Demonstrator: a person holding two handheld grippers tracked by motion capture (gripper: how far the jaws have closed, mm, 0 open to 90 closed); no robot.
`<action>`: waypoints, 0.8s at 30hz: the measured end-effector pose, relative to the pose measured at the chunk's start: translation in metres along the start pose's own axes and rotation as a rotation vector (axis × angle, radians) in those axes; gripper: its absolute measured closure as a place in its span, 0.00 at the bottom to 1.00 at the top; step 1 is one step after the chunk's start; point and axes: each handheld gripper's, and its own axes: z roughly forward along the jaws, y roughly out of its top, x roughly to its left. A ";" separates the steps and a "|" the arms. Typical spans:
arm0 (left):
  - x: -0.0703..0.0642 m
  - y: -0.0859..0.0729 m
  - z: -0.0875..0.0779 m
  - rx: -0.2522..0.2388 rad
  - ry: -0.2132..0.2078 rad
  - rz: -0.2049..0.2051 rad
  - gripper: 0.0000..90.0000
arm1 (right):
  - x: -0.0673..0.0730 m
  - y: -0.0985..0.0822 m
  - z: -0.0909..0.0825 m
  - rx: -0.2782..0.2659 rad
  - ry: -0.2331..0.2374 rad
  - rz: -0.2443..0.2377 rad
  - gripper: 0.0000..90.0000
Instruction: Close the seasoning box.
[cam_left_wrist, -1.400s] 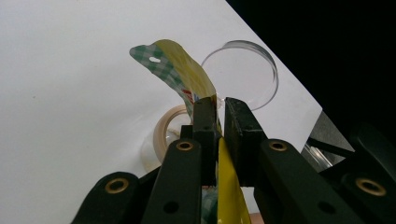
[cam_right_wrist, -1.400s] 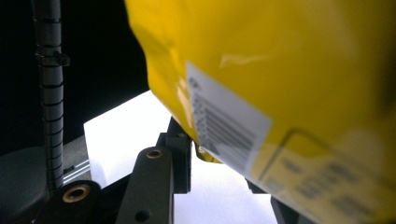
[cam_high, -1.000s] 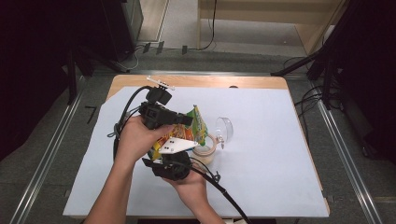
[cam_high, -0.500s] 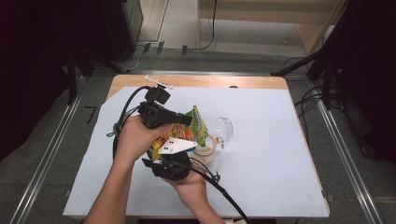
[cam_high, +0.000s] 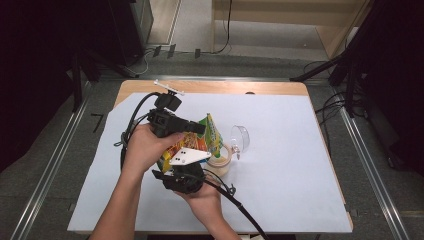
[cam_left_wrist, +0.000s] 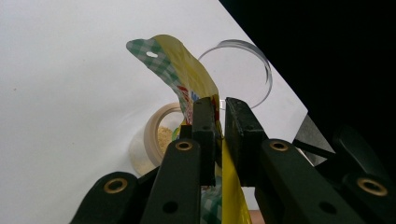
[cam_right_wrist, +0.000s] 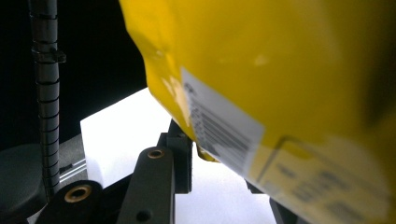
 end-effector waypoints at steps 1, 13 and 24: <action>0.000 0.000 0.000 -0.001 -0.001 0.000 0.92 | 0.000 0.000 0.000 0.000 0.000 0.000 0.78; 0.000 0.000 -0.002 -0.010 0.004 0.016 0.93 | 0.003 0.003 -0.002 -0.002 0.013 0.012 0.78; 0.000 0.001 -0.003 -0.012 0.010 0.017 0.92 | 0.007 0.005 -0.004 -0.008 0.023 0.016 0.78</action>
